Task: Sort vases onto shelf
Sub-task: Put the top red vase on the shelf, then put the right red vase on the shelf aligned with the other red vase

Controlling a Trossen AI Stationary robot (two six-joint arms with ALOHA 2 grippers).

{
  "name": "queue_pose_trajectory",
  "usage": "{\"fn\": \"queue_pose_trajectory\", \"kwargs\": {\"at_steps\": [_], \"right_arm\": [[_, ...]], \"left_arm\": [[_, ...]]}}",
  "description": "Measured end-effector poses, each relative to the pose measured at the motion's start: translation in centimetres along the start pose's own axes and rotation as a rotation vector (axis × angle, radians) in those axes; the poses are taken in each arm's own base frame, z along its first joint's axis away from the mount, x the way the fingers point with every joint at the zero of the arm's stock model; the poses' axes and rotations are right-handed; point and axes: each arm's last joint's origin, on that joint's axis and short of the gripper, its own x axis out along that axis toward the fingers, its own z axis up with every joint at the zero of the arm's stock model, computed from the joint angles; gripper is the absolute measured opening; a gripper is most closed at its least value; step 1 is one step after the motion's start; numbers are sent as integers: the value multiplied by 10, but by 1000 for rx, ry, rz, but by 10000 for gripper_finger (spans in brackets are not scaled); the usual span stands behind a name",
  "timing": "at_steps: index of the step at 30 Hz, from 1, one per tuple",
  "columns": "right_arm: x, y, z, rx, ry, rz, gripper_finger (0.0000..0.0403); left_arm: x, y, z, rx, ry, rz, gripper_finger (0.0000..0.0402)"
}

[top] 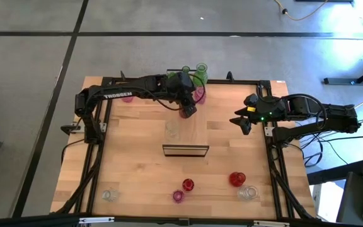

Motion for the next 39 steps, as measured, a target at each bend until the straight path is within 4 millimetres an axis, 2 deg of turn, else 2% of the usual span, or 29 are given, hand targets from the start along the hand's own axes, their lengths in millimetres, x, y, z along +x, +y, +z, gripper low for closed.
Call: {"fn": "queue_pose_trajectory", "kwargs": {"at_steps": [5, 11, 17, 19, 23, 27, 32, 36, 39], "right_arm": [[0, 0, 0, 0, 0, 1, 241], [0, 0, 0, 0, -1, 1, 241], [0, 0, 0, 0, -2, 1, 241], [0, 0, 0, 0, -3, 1, 241], [0, 0, 0, -1, -3, 1, 241], [0, 0, 0, -4, -3, 1, 241], [0, 0, 1, -9, -15, -13, 241], [0, 0, 1, -10, -15, -13, 241], [0, 0, 1, -16, -13, -10, 241]], "left_arm": [[-26, 7, 11, -9, -104, 45, 181], [-75, 23, 26, -37, -267, 58, 181], [-123, 34, 22, -77, -315, 84, 181], [-135, 40, 15, -81, -274, 135, 181], [-146, 53, -7, -104, -88, 214, 181], [-155, 53, -25, -114, 50, 242, 181], [-159, 51, -45, -145, 79, 291, 181], [-158, 48, -74, -229, 127, 269, 181], [-165, 40, -97, -284, 126, 215, 181]]}}
